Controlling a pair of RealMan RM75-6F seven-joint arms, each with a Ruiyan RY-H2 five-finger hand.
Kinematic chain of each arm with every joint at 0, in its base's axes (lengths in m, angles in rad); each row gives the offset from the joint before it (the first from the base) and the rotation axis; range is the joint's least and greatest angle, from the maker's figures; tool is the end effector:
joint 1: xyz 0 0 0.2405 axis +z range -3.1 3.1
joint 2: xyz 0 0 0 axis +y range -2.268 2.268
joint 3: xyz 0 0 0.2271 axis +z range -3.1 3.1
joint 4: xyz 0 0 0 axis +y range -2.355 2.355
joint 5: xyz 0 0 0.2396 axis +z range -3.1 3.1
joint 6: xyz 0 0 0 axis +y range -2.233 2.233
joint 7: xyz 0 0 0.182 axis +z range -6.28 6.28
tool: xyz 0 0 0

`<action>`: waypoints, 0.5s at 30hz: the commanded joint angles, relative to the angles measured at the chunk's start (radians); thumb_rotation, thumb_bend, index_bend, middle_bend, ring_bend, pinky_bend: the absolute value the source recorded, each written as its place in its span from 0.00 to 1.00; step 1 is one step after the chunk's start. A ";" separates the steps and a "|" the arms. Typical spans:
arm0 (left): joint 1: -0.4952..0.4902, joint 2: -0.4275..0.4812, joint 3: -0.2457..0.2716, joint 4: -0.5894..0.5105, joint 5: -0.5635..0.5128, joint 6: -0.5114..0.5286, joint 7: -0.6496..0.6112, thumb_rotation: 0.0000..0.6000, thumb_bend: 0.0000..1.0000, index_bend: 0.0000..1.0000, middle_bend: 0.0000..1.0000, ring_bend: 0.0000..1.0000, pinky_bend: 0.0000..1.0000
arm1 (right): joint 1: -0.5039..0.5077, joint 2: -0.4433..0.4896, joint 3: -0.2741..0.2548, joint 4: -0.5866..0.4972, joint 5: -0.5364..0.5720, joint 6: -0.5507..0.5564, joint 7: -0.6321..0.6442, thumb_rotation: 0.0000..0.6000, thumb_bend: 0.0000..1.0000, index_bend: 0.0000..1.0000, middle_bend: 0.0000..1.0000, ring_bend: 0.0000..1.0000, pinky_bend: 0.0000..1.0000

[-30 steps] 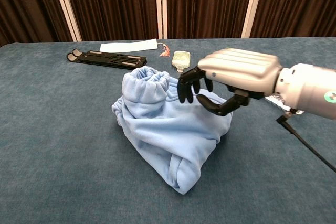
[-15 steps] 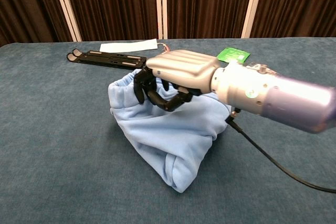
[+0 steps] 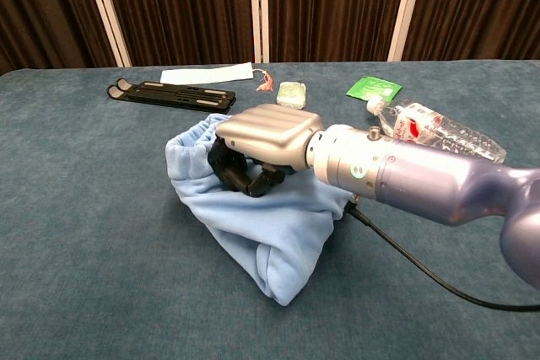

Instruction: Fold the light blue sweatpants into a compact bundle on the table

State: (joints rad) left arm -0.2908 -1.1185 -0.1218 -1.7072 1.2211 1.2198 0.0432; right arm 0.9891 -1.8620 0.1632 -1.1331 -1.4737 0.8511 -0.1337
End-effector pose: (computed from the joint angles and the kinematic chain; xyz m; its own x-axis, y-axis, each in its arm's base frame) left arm -0.2734 0.2872 0.0903 0.2874 0.1472 0.9465 0.9541 0.0435 -0.2964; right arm -0.0040 -0.3453 -0.1532 0.5409 -0.1774 0.8222 -0.6081 -0.7578 0.2365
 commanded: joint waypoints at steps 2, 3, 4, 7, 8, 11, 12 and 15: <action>0.000 0.001 0.000 0.000 0.001 0.000 0.000 1.00 0.53 0.00 0.00 0.00 0.00 | 0.000 -0.005 0.001 -0.002 0.005 0.005 -0.006 1.00 0.64 0.42 0.41 0.40 0.45; 0.000 0.001 0.000 0.000 0.002 0.001 -0.002 1.00 0.53 0.00 0.00 0.00 0.00 | -0.001 -0.004 0.003 -0.005 0.005 0.011 -0.005 1.00 0.64 0.42 0.41 0.40 0.45; 0.001 0.001 0.000 -0.001 0.003 0.001 -0.004 1.00 0.53 0.00 0.00 0.00 0.00 | -0.001 -0.002 0.006 -0.010 0.004 0.018 -0.004 1.00 0.64 0.42 0.41 0.40 0.45; 0.002 0.003 -0.001 -0.001 0.005 0.003 -0.007 1.00 0.53 0.00 0.00 0.00 0.00 | -0.004 0.018 0.021 -0.037 -0.002 0.046 0.005 1.00 0.64 0.42 0.41 0.40 0.45; 0.002 0.004 -0.001 -0.001 0.005 0.004 -0.008 1.00 0.53 0.00 0.00 0.00 0.00 | -0.005 0.023 0.025 -0.045 -0.002 0.053 0.008 1.00 0.64 0.42 0.41 0.40 0.45; 0.002 0.004 -0.001 -0.001 0.006 0.004 -0.009 1.00 0.53 0.00 0.00 0.00 0.00 | -0.011 0.055 0.040 -0.086 -0.008 0.080 0.017 1.00 0.64 0.42 0.41 0.40 0.45; 0.003 0.004 0.000 -0.001 0.007 0.004 -0.009 1.00 0.53 0.00 0.00 0.00 0.00 | -0.015 0.078 0.045 -0.113 -0.013 0.093 0.018 1.00 0.64 0.42 0.41 0.40 0.45; 0.004 0.003 0.001 -0.001 0.009 0.007 -0.006 1.00 0.53 0.00 0.00 0.00 0.00 | -0.034 0.143 0.049 -0.186 -0.025 0.127 0.025 1.00 0.64 0.42 0.41 0.40 0.45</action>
State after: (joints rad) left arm -0.2871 -1.1150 -0.1206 -1.7086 1.2300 1.2267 0.0374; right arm 0.9708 -1.7660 0.2045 -1.2690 -1.4875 0.9489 -0.1160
